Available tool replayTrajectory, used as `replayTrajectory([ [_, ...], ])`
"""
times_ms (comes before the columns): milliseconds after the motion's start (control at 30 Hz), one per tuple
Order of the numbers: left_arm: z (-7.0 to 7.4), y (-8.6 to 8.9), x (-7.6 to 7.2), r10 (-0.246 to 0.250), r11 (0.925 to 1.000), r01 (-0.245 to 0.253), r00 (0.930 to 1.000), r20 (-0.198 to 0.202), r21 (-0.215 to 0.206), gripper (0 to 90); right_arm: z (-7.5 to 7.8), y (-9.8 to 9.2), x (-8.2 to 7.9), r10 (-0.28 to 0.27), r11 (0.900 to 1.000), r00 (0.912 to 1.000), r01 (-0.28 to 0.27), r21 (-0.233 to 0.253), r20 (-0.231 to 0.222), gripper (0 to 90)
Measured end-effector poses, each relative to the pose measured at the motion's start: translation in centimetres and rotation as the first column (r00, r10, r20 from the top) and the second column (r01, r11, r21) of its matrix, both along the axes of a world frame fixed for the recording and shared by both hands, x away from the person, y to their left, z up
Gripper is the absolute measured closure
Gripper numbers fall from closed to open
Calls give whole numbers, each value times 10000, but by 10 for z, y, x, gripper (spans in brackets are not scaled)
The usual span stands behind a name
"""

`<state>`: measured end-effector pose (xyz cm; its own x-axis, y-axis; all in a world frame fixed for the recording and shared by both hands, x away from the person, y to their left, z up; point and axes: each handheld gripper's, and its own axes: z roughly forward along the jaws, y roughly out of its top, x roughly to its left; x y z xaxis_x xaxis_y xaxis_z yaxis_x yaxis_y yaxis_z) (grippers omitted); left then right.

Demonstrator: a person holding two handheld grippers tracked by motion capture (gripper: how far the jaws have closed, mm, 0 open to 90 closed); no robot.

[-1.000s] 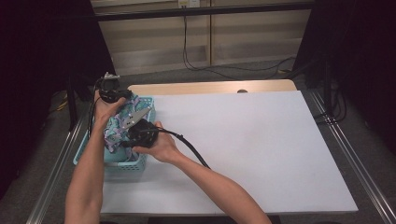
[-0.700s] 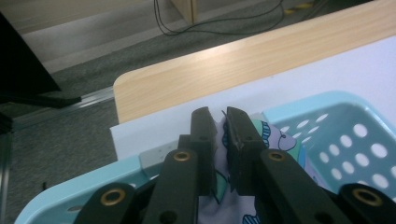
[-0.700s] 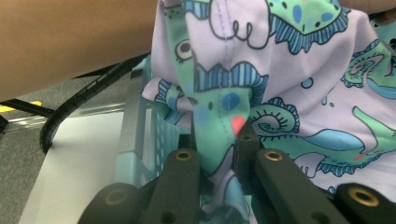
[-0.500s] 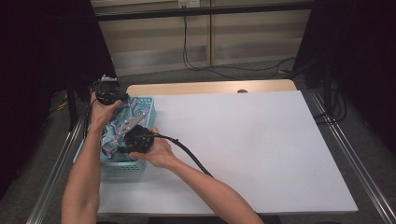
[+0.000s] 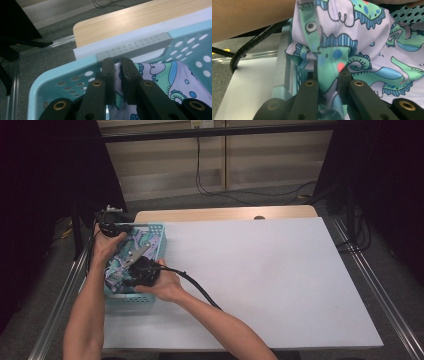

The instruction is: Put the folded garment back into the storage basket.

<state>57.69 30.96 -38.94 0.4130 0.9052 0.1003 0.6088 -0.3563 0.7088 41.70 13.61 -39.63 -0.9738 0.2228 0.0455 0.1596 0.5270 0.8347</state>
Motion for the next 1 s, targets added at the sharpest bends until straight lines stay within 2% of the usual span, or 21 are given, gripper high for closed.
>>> replayTrajectory([
  [33,0,1,0,2,10000,-2,10000,-74,15,818,1,1,0,2,10000,10000,-2,-82,-10,830],
  [67,0,2,0,41,10000,-41,10000,13,-73,817,1,2,1,28,9999,10000,-28,-111,-3,829],
  [167,-3,6,-1,189,9998,-189,9998,88,3,817,2,5,2,109,9997,9999,-111,-194,-107,829],
  [233,-4,7,-2,209,9998,-210,9997,-159,-54,816,0,5,4,121,9996,9995,-129,-255,-284,829],
  [267,-5,8,-3,225,9995,-223,9997,-50,216,815,-1,6,5,132,9994,9996,-139,-313,-242,829],
  [333,-6,7,-4,210,9997,-208,9996,-162,86,814,-2,8,6,198,9991,9993,-209,-357,-317,828],
  [400,-5,7,-4,157,9997,-154,9998,-154,202,814,-4,11,6,142,9987,9988,-164,-477,-470,828],
  [467,-6,9,-3,197,9995,-198,9998,22,234,813,-4,15,7,152,9986,9985,-177,-489,-524,828],
  [500,-8,9,-3,248,9995,-252,9994,253,164,811,-4,17,8,256,9983,9988,-278,-521,-419,827],
  [533,-6,12,-3,-7,9993,10,10000,-59,375,809,-4,19,8,239,9982,9988,-262,-542,-423,826],
  [567,-8,11,-3,90,10000,-90,9999,52,-11,807,-4,20,8,181,9978,9985,-214,-633,-512,825],
  [600,-9,12,-3,120,9998,-122,9999,114,162,806,-4,21,8,162,9977,9986,-195,-654,-512,825],
  [633,-9,14,-4,26,9999,-26,10000,-1,162,806,-5,21,8,204,9976,9984,-239,-650,-532,825],
  [667,-10,13,-5,201,9997,-203,9997,153,119,806,-7,21,9,237,9975,9988,-266,-658,-436,825],
  [733,-11,14,-5,291,9996,-291,9996,66,16,802,-7,21,9,162,9970,9988,-197,-744,-469,823],
  [767,-11,15,-5,352,9994,-352,9993,153,17,799,-7,22,8,275,9964,9986,-310,-795,-444,818],
  [800,-12,14,-6,322,9995,-322,9995,18,-66,796,-7,22,8,295,9960,9988,-326,-835,-380,811],
  [833,-13,14,-6,247,9996,-247,9997,-11,139,794,-7,23,7,204,9963,9990,-237,-828,-406,801],
  [867,-15,13,-6,267,9995,-269,9996,100,151,786,-7,22,8,165,9966,9989,-200,-801,-434,786],
  [900,-15,13,-6,269,9996,-269,9996,99,44,773,-7,22,8,184,9967,9988,-220,-778,-462,762],
  [1000,-11,14,-8,181,9998,-181,9998,36,85,745,-7,22,7,119,9967,9990,-154,-793,-433,670],
])
